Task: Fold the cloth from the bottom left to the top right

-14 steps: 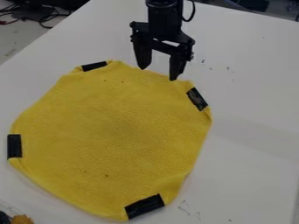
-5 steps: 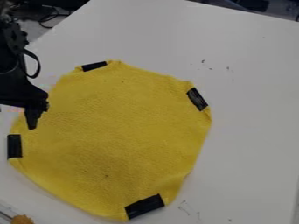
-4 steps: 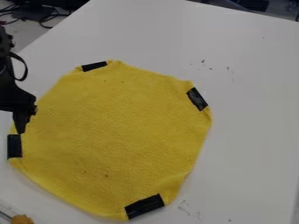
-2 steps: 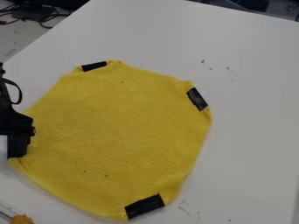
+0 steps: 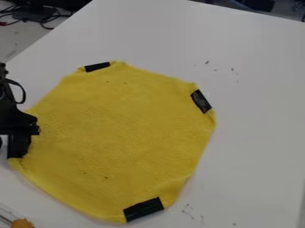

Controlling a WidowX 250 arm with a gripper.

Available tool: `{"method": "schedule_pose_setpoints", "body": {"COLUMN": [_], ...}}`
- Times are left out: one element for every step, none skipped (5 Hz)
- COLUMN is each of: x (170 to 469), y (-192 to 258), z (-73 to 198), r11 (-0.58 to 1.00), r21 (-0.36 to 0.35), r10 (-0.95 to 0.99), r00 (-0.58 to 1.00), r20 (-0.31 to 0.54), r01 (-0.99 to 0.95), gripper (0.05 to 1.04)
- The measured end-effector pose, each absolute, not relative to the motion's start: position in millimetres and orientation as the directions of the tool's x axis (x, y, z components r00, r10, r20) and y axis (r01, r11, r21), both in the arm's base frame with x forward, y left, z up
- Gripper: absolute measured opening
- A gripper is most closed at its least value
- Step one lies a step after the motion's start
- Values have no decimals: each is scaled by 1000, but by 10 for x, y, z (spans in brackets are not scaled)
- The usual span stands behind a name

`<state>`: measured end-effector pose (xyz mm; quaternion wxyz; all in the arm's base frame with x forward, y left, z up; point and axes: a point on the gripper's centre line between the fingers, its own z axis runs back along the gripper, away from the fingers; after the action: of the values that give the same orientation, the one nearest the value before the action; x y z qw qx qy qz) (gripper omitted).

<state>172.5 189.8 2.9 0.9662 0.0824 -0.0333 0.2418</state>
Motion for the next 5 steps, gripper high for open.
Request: {"method": "schedule_pose_setpoints", "body": {"x": [1809,1816,1793,1761,1895], "y": [1916,1898,1857,1821,1725], "z": [31,37,39,80,529], "r11": [870,859,845,833,803], "r21": [150,162,176,193,259], "r10": [458,475,495,511,516], "r00": [882,874,863,855,843], "r20": [113,105,102,87,152], "r01": [-470,-486,-505,-518,-537], "gripper": [404,214,107,75,73]}}
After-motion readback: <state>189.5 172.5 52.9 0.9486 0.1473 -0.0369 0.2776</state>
